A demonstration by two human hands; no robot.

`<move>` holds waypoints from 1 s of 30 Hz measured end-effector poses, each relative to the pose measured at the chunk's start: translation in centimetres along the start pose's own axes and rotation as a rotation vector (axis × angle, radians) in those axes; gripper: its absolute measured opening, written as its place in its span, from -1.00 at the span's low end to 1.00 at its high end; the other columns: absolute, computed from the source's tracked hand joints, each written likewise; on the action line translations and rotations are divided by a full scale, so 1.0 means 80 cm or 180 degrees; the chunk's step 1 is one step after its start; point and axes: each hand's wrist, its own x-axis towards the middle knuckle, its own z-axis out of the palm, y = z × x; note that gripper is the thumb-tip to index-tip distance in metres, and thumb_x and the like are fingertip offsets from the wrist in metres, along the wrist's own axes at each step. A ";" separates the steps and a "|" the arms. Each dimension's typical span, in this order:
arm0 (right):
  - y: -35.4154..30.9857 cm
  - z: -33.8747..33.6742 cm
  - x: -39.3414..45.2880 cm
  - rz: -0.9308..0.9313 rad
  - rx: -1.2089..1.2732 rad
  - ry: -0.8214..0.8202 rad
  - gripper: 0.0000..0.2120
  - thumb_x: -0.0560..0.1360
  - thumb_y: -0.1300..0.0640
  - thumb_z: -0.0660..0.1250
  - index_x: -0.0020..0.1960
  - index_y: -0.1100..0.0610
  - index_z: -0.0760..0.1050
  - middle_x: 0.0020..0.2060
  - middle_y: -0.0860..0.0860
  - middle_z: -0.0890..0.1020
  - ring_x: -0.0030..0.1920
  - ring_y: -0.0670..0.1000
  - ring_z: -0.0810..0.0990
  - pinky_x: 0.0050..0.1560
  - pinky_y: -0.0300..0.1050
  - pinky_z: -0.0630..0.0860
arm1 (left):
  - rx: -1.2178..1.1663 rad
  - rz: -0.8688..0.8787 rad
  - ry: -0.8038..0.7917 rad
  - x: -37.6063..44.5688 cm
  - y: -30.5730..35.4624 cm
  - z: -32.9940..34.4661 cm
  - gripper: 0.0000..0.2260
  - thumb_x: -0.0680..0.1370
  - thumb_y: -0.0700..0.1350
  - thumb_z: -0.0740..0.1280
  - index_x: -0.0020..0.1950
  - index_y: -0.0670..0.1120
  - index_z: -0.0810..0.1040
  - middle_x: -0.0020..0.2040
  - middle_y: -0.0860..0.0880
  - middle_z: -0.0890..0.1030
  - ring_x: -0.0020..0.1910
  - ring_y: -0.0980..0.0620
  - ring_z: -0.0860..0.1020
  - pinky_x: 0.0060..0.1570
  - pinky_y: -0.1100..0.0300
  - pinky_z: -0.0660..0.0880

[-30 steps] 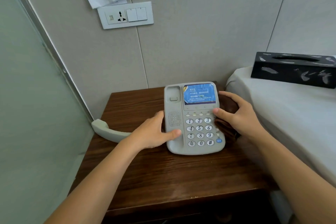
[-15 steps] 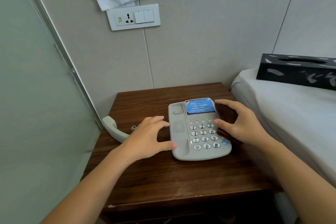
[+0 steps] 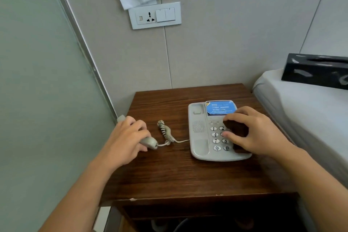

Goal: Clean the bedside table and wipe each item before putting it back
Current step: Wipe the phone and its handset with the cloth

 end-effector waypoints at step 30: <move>0.003 0.007 0.000 0.0021 -0.0046 0.0073 -0.62 0.45 -0.21 0.42 0.22 -0.11 0.64 0.07 -0.10 0.58 -0.02 -0.02 0.61 -0.05 0.03 0.63 | -0.1689 -0.0891 -0.0432 0.017 0.040 -0.010 -0.52 0.70 -0.22 0.15 0.55 0.18 0.32 0.58 0.13 0.20 0.36 0.08 0.44 0.35 0.14 0.40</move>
